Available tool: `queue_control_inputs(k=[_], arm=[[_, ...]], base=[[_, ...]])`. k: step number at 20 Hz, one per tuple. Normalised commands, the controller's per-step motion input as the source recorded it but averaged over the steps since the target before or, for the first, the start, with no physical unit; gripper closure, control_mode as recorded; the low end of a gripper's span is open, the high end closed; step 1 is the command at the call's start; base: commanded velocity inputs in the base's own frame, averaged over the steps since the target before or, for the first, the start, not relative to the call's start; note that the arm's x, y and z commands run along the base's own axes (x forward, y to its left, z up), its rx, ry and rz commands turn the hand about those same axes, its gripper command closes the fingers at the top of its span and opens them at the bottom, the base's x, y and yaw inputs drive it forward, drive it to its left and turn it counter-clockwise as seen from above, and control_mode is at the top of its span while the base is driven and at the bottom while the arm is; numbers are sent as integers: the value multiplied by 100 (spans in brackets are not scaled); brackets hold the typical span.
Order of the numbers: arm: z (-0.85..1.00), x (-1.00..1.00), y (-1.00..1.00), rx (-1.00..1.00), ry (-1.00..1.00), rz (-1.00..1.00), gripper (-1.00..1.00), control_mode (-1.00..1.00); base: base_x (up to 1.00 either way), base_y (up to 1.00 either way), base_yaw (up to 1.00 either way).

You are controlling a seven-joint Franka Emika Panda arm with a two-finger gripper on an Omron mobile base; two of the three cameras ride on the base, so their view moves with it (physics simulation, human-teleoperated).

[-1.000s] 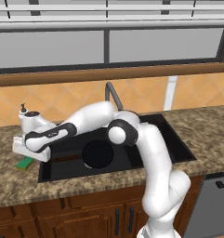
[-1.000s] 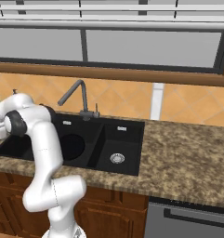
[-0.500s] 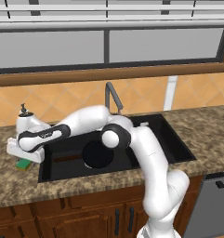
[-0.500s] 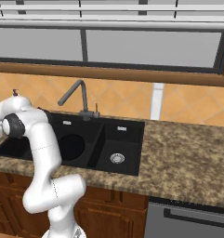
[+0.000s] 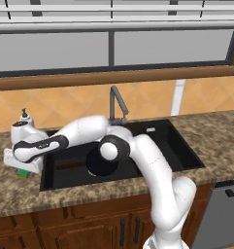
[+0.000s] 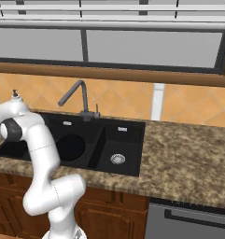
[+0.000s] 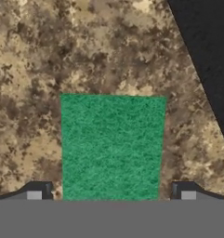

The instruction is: Pick the pan and sponge and place them into the sink. Then turn on the water.

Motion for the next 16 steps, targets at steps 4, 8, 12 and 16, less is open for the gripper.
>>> queue_control_inputs(k=[4, 8, 12, 16], arm=[[-19, 0, 5, -1, 0, 0, -100, -100], [-30, 0, 4, -1, 0, 0, -100, -100], [-33, 0, 0, 0, 0, 1, -100, -100], [-63, 0, -12, 1, 0, 0, -100, -100]], base=[[0, 0, 0], [0, 0, 0], [0, 0, 0], [0, 0, 0]])
